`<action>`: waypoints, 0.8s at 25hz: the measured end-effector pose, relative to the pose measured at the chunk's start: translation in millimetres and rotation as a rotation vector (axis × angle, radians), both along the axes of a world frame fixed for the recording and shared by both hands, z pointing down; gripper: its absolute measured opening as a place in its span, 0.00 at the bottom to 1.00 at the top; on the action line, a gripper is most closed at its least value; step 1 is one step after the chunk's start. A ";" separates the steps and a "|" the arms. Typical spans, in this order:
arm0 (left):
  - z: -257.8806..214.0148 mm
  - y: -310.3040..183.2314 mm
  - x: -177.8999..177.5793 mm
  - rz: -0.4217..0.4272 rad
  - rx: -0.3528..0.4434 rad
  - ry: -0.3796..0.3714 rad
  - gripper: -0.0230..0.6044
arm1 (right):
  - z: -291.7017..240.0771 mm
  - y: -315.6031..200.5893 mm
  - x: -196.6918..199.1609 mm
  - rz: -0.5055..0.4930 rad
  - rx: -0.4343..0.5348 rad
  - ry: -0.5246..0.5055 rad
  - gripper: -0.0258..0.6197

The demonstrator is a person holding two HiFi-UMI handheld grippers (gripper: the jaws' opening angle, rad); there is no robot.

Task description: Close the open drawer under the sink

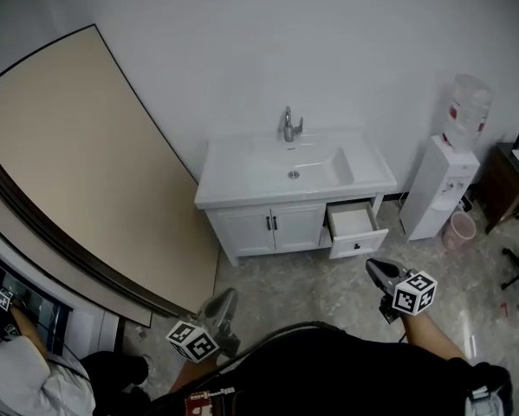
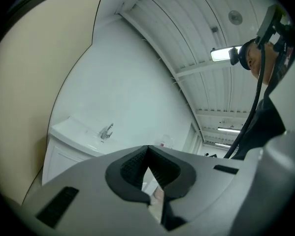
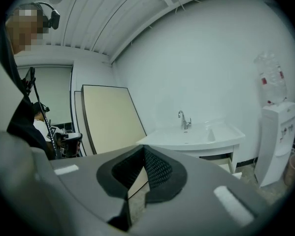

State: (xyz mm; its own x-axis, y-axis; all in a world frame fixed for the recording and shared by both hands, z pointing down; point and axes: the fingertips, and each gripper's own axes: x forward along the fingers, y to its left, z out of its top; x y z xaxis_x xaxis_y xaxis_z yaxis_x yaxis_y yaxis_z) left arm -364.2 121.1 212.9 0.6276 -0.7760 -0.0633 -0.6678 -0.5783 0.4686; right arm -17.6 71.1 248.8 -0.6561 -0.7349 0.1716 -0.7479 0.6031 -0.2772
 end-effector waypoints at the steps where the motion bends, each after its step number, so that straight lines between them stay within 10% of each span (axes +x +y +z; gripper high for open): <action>1: -1.7 -15.6 -5.6 0.018 0.002 0.000 0.04 | -2.7 -9.5 -4.7 0.020 0.002 0.001 0.04; 20: 0.2 -220.8 -163.1 0.114 -0.014 -0.007 0.04 | -12.9 -177.4 -142.3 0.133 0.000 0.033 0.04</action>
State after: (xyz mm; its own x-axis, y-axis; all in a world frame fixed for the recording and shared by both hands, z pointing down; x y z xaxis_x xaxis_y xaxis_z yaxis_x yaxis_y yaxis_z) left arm -527.2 -99.8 213.0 0.7123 -0.7003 -0.0477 -0.6015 -0.6441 0.4726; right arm -160.0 -106.3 235.9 -0.5467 -0.8151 0.1915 -0.8301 0.4978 -0.2512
